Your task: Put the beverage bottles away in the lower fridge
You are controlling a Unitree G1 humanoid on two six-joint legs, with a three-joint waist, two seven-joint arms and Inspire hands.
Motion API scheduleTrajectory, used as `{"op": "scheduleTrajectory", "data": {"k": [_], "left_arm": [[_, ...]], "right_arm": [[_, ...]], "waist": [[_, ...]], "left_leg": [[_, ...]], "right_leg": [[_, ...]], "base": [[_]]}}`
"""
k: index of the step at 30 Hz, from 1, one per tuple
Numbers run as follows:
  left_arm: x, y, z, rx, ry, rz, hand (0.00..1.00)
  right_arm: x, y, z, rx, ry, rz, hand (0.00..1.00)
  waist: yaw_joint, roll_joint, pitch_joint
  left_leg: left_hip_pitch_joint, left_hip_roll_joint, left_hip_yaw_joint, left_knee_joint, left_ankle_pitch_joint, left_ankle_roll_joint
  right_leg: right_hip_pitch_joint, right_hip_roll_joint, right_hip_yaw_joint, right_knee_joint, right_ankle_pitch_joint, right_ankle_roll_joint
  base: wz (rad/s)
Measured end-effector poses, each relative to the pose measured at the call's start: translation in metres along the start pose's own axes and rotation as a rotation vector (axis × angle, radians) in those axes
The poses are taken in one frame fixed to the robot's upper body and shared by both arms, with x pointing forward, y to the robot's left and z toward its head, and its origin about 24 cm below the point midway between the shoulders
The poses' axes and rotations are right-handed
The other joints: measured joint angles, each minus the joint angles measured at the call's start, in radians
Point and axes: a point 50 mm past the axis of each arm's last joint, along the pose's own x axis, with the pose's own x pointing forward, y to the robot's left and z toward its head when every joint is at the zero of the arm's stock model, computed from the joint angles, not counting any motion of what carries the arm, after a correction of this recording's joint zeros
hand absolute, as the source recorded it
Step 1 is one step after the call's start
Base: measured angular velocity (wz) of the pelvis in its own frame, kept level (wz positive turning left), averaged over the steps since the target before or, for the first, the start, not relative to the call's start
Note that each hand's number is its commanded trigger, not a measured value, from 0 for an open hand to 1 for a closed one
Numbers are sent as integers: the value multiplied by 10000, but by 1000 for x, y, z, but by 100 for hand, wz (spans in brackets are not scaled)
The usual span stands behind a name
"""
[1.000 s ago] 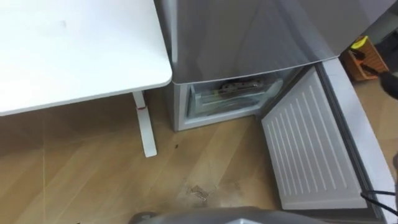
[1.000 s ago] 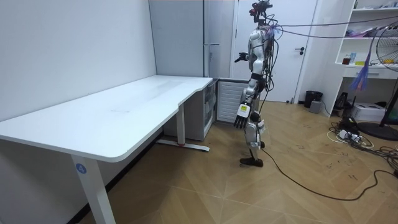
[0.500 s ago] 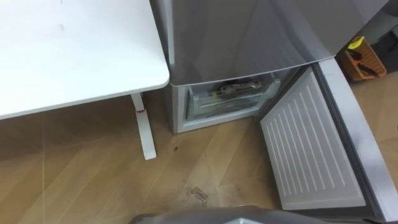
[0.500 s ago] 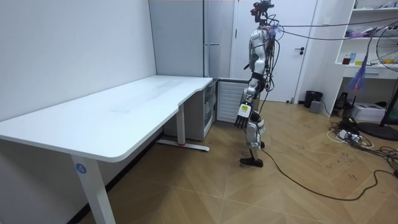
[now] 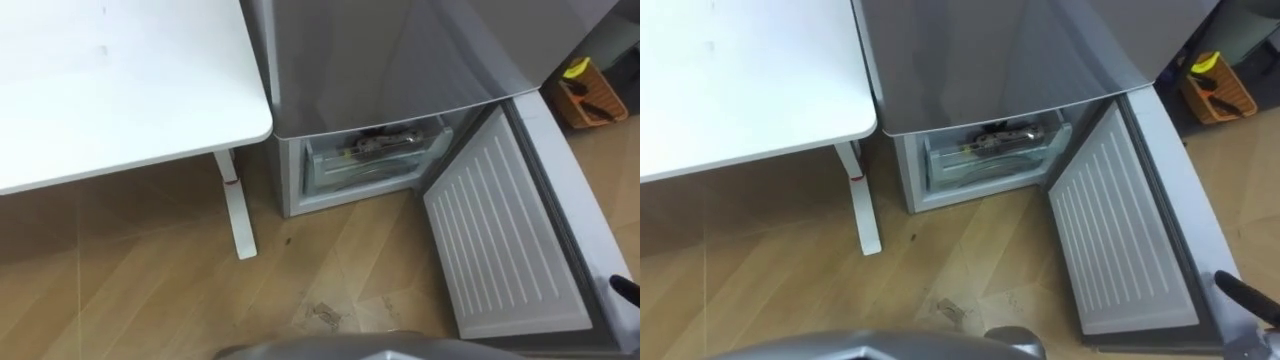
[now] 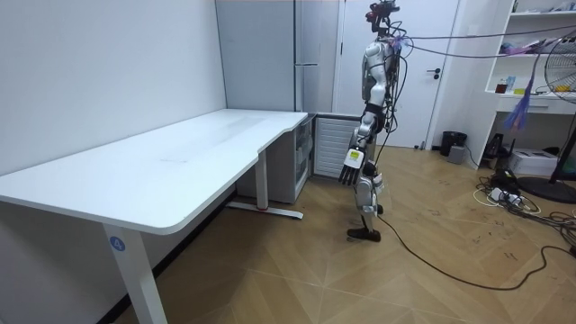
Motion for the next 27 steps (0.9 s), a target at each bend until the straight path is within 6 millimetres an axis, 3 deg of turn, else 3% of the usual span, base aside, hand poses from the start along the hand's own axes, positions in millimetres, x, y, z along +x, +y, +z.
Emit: {"op": "scheduleTrajectory", "data": {"k": [10,16,22,25,27], "left_arm": [[0,-2,-5,76,267,-371,0],[0,-4,-6,88,312,-532,0],[0,-7,-10,82,556,-752,0],[0,-8,-8,131,535,-859,0],[1,-14,-2,515,413,-1086,0]], "right_arm": [[0,-2,-7,-111,369,662,0],[-1,3,-10,-605,375,1029,0],[-1,8,-10,-701,373,1481,0],[-4,17,-13,-1301,382,1977,0],[-10,36,-15,-2157,148,2994,0]], "waist": [[8,-55,-4],[21,8,10],[96,126,-24],[249,126,-18],[449,138,2]], "left_leg": [[0,12,6,26,0,0],[4,41,6,127,0,0],[65,70,-9,-21,9,-20],[71,71,-11,-13,10,-20],[73,83,18,-18,10,-20]], "right_leg": [[0,17,-4,-18,23,-36],[-1,48,25,-22,42,-64],[19,125,94,-116,136,-106],[11,135,97,-116,155,-111],[-32,167,136,-143,215,-123]], "base": [[0],[0],[-4],[-4],[-11]]}}
